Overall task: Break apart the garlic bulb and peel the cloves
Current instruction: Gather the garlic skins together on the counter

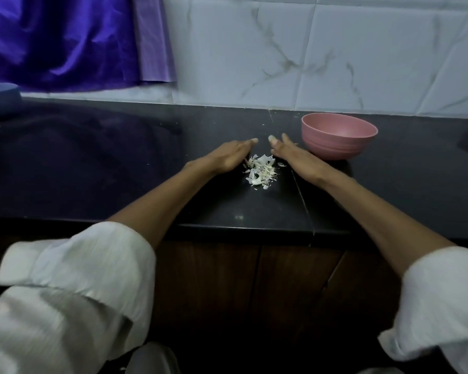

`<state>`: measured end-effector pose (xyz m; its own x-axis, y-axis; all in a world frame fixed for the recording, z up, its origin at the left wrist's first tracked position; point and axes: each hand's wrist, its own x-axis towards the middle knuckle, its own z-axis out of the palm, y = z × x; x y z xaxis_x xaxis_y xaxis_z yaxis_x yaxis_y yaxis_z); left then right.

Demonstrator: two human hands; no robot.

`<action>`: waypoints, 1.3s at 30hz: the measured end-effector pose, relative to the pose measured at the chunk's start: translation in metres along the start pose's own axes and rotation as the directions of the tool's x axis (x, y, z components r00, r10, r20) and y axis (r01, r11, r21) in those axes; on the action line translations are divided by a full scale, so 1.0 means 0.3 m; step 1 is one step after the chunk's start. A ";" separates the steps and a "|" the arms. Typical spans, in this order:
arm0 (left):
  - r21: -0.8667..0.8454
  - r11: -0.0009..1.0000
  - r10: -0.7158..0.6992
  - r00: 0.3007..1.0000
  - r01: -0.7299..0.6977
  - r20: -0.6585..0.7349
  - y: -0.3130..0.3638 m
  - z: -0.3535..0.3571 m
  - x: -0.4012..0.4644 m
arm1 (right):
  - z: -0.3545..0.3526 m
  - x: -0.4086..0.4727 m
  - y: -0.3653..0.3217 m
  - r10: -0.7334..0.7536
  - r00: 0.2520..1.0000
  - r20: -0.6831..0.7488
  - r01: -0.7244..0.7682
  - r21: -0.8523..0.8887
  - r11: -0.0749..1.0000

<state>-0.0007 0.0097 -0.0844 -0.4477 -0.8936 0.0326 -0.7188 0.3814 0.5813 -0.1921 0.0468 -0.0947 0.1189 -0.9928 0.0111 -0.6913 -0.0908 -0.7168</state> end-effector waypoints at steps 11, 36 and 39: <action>-0.168 0.983 0.066 0.996 -0.076 -0.066 -0.038 -0.036 -0.116 | 0.011 -0.083 0.019 -0.159 0.985 0.070 0.141 0.220 0.965; 0.151 0.987 0.094 0.956 -0.053 -0.279 0.007 0.025 -0.176 | 0.114 -0.058 -0.087 -0.622 0.772 -0.128 0.498 -0.487 0.718; 0.229 0.973 0.109 0.948 -0.040 -0.299 0.014 0.049 -0.173 | 0.116 -0.069 -0.094 -0.598 0.795 -0.102 0.474 -0.510 0.718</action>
<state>0.0118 0.0612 -0.0956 -0.3439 -0.8764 0.3373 -0.8034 0.4605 0.3776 -0.1503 0.0726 -0.0991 0.4351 -0.7432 0.5083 -0.8033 -0.5754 -0.1536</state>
